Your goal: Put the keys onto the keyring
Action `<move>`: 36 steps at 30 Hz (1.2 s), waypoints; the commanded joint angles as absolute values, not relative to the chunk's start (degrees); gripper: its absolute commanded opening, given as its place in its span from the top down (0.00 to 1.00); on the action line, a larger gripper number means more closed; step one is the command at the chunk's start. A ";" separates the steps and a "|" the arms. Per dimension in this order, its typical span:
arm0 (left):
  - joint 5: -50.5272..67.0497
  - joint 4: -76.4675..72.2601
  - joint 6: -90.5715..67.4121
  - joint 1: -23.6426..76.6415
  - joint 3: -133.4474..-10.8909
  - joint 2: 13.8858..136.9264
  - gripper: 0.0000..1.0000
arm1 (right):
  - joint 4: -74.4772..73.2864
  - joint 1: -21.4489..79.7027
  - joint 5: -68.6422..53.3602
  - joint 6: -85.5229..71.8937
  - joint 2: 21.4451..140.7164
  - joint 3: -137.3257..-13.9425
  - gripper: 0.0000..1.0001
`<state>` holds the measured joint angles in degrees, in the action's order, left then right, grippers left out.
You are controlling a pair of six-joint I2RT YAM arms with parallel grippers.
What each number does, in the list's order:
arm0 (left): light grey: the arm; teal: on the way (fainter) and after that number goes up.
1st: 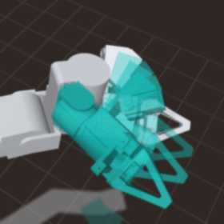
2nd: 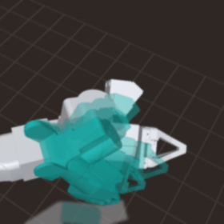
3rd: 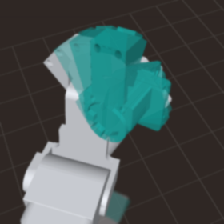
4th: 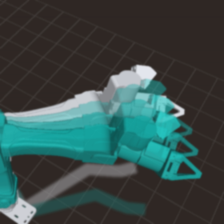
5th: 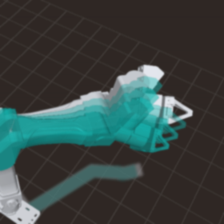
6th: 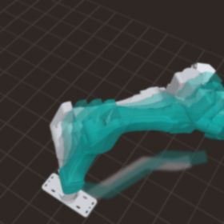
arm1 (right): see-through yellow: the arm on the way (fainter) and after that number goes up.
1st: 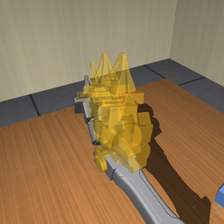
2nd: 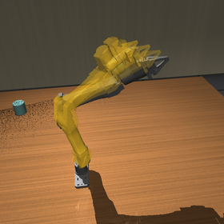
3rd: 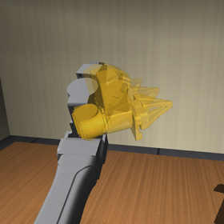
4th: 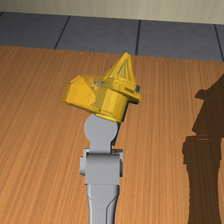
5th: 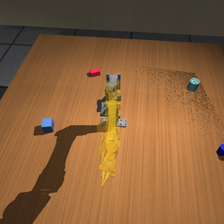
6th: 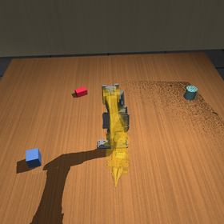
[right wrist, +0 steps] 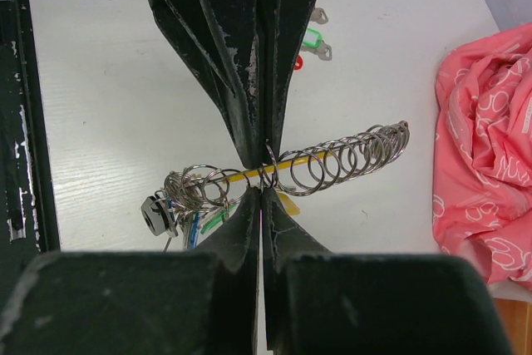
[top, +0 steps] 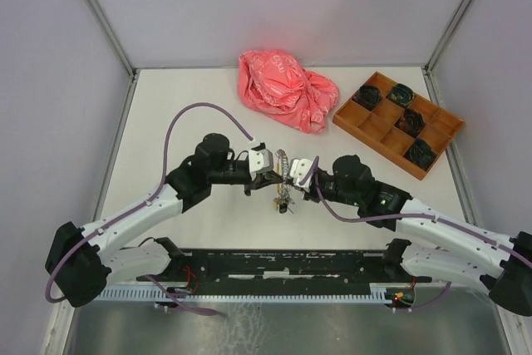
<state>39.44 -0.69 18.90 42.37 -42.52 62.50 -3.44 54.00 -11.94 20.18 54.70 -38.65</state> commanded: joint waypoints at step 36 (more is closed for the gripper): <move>42.87 -33.10 8.43 42.45 -27.06 69.28 0.52 | -21.83 54.21 -14.59 33.26 61.88 -50.18 0.99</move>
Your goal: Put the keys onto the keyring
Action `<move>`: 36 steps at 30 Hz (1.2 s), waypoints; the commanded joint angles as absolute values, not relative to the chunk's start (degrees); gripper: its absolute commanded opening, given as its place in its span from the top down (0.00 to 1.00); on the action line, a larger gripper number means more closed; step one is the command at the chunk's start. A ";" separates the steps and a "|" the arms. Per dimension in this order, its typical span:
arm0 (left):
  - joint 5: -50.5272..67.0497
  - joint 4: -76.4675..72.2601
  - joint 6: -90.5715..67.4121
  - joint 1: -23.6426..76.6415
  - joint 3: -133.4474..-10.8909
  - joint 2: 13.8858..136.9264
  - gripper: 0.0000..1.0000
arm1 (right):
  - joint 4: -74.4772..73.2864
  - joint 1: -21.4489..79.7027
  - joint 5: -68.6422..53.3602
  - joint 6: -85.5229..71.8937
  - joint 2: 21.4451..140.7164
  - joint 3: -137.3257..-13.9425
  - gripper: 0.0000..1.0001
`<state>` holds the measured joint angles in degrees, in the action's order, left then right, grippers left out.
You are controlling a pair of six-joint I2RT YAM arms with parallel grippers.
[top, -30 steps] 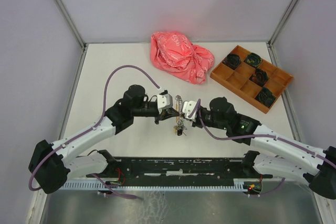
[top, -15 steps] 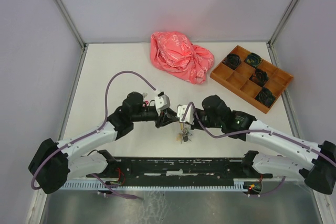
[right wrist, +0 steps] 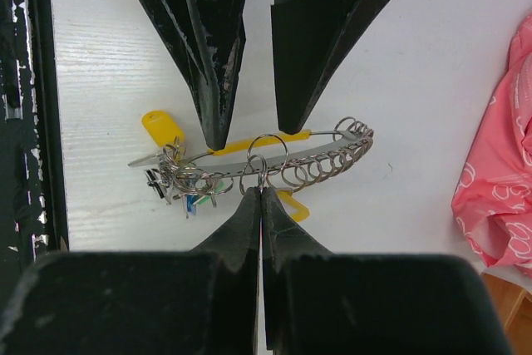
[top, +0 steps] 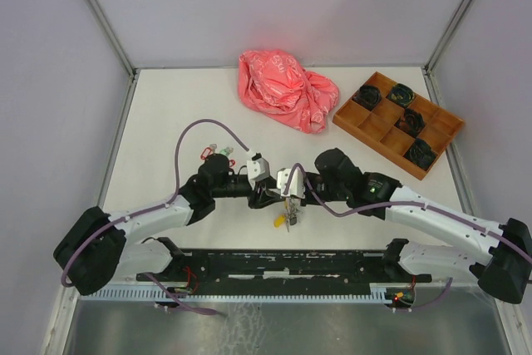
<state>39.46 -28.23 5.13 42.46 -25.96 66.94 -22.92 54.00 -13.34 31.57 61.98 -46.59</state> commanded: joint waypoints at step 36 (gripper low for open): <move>48.25 -35.35 12.91 44.64 -30.69 76.98 0.79 | -22.98 54.27 -17.07 33.30 61.98 -51.05 0.99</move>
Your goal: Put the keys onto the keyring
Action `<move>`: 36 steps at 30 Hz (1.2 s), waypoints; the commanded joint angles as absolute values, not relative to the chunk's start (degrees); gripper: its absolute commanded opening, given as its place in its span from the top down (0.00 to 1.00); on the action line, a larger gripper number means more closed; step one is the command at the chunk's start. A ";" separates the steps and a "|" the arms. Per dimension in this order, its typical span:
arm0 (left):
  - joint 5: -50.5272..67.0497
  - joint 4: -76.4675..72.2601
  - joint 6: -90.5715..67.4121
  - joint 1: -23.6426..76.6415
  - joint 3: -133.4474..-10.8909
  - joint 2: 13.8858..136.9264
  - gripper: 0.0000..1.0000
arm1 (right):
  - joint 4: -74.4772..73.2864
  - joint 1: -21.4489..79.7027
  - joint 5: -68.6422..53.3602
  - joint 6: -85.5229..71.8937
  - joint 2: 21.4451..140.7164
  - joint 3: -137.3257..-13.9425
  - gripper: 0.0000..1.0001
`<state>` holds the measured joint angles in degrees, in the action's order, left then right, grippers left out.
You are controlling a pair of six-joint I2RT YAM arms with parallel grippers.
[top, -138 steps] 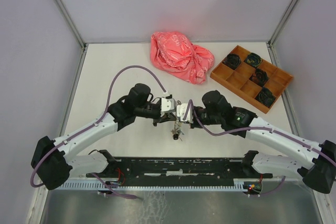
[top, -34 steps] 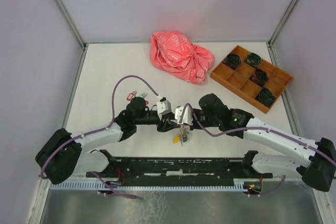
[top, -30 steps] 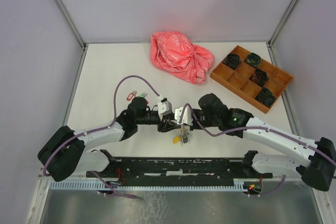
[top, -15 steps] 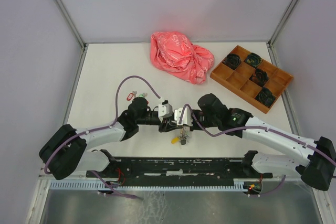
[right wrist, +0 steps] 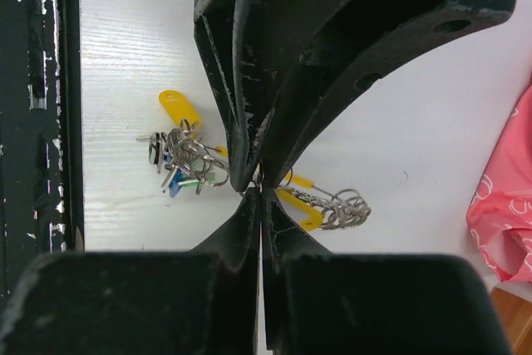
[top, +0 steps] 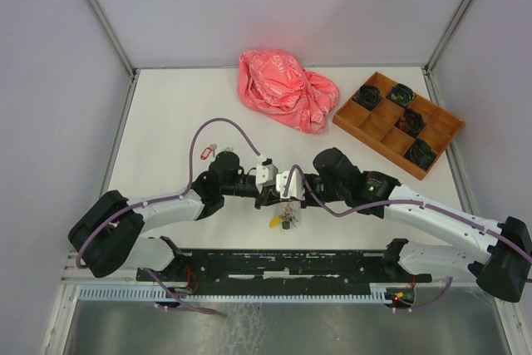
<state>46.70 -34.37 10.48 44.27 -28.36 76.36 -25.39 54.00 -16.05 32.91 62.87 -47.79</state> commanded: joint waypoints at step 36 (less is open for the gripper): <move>42.90 -39.83 6.19 44.75 -28.01 73.87 0.97 | -31.06 54.27 -12.99 33.26 60.52 -51.70 0.99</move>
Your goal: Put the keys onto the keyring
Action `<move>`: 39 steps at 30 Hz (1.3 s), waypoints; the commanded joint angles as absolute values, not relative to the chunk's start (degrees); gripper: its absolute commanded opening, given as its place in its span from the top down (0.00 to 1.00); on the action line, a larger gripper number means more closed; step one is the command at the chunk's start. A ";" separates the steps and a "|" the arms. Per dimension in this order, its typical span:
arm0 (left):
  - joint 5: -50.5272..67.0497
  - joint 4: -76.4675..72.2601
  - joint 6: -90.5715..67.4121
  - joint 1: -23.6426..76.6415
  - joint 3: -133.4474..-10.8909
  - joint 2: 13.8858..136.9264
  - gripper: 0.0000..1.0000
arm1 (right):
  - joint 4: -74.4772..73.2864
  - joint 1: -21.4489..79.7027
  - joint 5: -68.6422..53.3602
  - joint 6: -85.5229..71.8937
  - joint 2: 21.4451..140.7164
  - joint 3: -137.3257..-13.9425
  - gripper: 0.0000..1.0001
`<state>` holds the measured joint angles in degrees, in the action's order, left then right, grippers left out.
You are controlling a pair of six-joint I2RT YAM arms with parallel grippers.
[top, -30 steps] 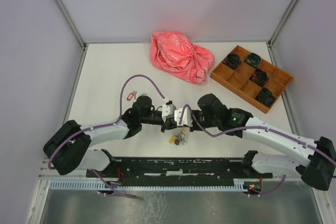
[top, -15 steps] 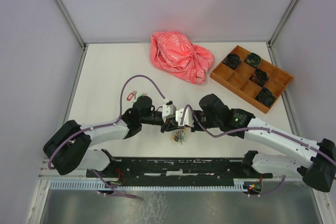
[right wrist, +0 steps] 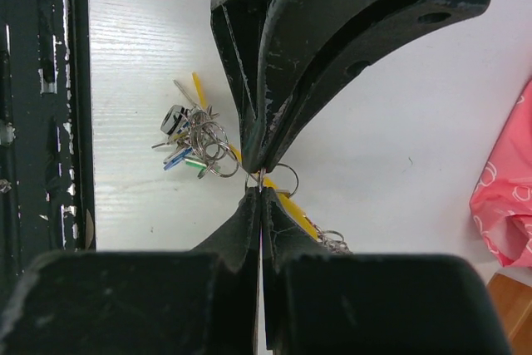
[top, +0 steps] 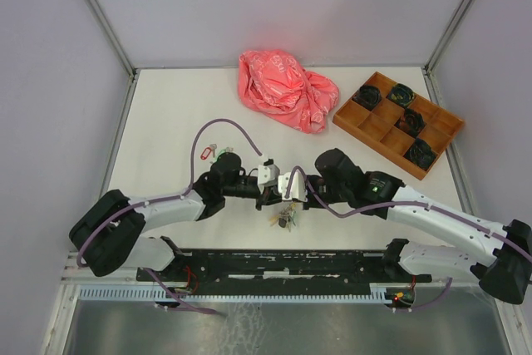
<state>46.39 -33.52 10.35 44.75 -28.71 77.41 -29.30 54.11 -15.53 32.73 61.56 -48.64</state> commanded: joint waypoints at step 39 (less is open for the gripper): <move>32.16 -53.96 -7.08 45.40 -16.88 68.16 0.77 | -19.28 54.62 -16.31 29.19 60.20 -46.60 0.99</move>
